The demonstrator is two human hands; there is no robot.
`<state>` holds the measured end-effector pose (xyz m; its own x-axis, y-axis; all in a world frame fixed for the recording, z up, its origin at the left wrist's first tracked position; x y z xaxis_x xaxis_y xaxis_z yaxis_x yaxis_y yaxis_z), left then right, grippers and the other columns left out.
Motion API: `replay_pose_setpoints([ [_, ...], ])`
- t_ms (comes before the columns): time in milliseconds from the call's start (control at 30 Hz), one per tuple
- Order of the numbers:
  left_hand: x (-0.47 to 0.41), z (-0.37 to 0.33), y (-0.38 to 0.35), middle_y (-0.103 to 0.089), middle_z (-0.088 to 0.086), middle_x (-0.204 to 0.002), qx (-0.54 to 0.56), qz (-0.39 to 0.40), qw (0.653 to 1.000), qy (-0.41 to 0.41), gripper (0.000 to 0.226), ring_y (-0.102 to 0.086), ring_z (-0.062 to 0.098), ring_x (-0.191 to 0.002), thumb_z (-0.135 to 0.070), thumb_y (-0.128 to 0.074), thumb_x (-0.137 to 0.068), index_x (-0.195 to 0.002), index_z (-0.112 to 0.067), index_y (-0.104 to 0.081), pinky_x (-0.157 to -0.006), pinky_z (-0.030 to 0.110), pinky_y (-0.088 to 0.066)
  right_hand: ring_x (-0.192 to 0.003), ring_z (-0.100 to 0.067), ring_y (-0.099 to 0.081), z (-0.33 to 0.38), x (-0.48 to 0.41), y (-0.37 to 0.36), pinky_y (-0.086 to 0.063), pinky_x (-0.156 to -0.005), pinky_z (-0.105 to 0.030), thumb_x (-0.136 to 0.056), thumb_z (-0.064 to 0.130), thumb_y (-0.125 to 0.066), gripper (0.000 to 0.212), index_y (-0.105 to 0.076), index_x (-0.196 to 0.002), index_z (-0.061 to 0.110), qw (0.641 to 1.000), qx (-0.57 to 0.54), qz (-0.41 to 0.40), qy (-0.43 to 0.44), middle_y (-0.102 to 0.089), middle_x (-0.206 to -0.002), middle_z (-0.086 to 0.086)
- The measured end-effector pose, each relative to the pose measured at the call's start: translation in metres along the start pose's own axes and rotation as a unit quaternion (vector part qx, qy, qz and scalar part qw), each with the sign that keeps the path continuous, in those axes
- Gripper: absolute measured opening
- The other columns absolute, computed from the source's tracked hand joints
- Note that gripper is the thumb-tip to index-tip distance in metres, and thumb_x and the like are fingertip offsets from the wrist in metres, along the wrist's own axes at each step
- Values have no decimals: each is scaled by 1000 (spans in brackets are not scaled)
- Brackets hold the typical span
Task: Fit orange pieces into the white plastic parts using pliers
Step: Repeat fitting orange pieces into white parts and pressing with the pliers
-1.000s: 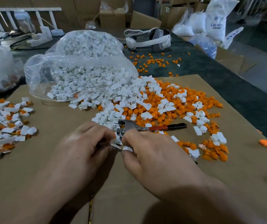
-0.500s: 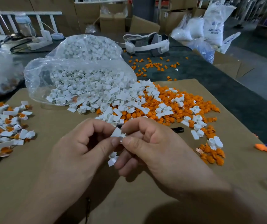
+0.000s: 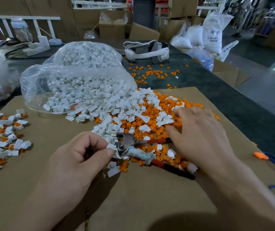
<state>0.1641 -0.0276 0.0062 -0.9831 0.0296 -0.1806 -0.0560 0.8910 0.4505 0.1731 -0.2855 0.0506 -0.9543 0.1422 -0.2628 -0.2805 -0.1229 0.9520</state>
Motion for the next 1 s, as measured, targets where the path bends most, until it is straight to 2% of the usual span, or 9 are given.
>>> replay_pose_setpoints([
  [100,-2,1,5,-66,-6,-61,11,-10,1000,4,45,-57,8,-50,-71,-58,-60,-88,-37,-69,-54,36,-50,-73,-7,-53,3,3,-2,-39,-55,-28,-90,58,-41,31,-56,-93,32,998,0,50,29,-57,-82,12],
  [167,-3,2,6,-67,-6,-61,12,-10,1000,4,45,-57,8,-50,-71,-59,-61,-89,-37,-69,-53,35,-51,-65,-5,-52,12,7,-5,-38,-51,-26,-86,67,-40,38,-56,-84,32,995,20,77,59,-56,-70,12],
  [300,1,1,0,-66,-7,-61,-1,8,1000,0,46,-57,9,-50,-71,-58,-61,-92,-39,-69,-48,29,-48,-66,-5,-48,24,15,-15,-34,-51,-27,-85,71,-39,41,-52,-83,31,987,53,115,98,-53,-71,11],
  [433,0,-3,-3,-66,-6,-60,-3,16,1000,-6,45,-56,12,-50,-71,-58,-63,-92,-38,-69,-47,30,-46,-71,-9,-51,40,21,-23,-40,-57,-26,-94,54,-40,28,-54,-90,30,981,28,122,151,-54,-77,8],
  [533,0,-5,-3,-66,-8,-61,-14,9,1000,-13,44,-55,8,-49,-70,-56,-64,-92,-39,-68,-51,29,-47,-76,-11,-52,45,20,-25,-47,-67,-32,-96,43,-43,22,-56,-91,27,978,-8,126,168,-55,-83,7],
  [733,4,-8,-4,-65,-8,-60,-24,7,1000,-19,42,-54,9,-48,-68,-57,-66,-93,-37,-68,-46,23,-44,-87,-9,-51,47,18,-26,-45,-74,-27,-97,34,-48,17,-64,-99,27,976,-58,119,175,-55,-94,9],
  [867,2,0,-7,-66,-3,-59,29,15,999,-2,44,-53,10,-46,-67,-62,-64,-89,-33,-70,-49,27,-44,-86,-2,-49,45,15,-20,-37,-67,-11,-95,31,-55,12,-64,-102,30,976,-127,80,160,-56,-95,15],
  [933,0,5,-8,-67,0,-59,64,13,998,9,43,-54,11,-46,-65,-66,-62,-88,-31,-71,-46,27,-44,-83,2,-54,41,13,-15,-42,-65,-10,-95,30,-57,9,-64,-99,33,972,-186,55,136,-58,-88,18],
  [1000,0,6,-9,-66,1,-58,76,17,997,10,42,-55,12,-46,-63,-67,-63,-88,-30,-71,-45,28,-45,-74,3,-61,34,11,-17,-46,-61,-10,-95,28,-57,12,-63,-97,38,952,-284,66,90,-64,-78,16],
])
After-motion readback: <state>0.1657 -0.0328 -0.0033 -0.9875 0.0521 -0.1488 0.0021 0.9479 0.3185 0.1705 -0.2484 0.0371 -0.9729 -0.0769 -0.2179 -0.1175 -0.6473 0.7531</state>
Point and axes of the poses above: each hand's wrist, its own x-axis away from the middle knuckle, its own y-axis out of the back of the hand, z = x × y, the point moved 10 cm from there along -x, towards the middle knuckle
